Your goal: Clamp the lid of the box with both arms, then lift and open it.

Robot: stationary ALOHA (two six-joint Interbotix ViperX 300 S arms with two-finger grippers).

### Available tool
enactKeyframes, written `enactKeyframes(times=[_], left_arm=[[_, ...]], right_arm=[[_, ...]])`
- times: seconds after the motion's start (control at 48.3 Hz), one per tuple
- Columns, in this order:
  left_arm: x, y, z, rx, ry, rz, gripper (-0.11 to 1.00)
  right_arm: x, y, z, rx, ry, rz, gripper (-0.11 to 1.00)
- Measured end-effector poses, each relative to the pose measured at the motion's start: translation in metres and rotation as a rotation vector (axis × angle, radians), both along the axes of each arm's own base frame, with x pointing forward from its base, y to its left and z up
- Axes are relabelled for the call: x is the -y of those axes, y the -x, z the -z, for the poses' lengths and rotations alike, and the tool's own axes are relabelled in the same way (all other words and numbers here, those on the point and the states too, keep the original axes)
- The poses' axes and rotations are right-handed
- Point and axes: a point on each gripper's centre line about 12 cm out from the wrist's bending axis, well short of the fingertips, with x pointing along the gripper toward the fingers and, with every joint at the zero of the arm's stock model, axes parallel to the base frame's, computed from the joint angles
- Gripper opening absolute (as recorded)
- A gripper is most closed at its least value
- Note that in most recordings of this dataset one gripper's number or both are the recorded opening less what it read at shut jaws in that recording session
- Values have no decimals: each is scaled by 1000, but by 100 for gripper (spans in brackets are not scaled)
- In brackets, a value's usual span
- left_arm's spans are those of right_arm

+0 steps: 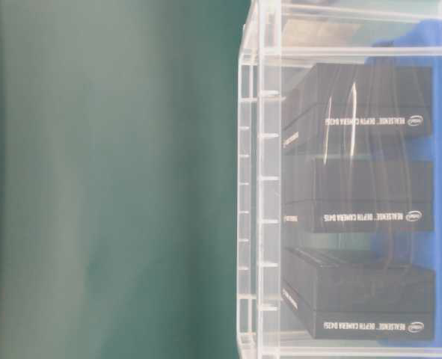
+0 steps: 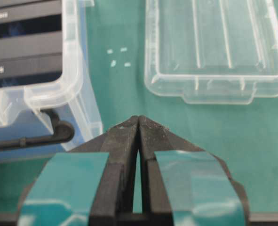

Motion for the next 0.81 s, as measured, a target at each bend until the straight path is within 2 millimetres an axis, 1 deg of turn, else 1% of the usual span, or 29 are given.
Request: enactKeyframes(times=[0.124,0.207,0.476,0.684,0.808], left_arm=[[-1,2,10,21,5,-7,1],[-1,2,12,33,5,-8,1],[-1,2,14,34,11,-8,1],[-1,2,13,35,23,-11,1],[-1,2,14,29,19,-9,1]], right_arm=[[2,2,14,-4,-19,5,0],[3,2,16,0,-23,10,0],[5,2,14,8,-33,32,0],[7,0,1,38,-52,67,0],[8,0,3,17,-43,79,0]])
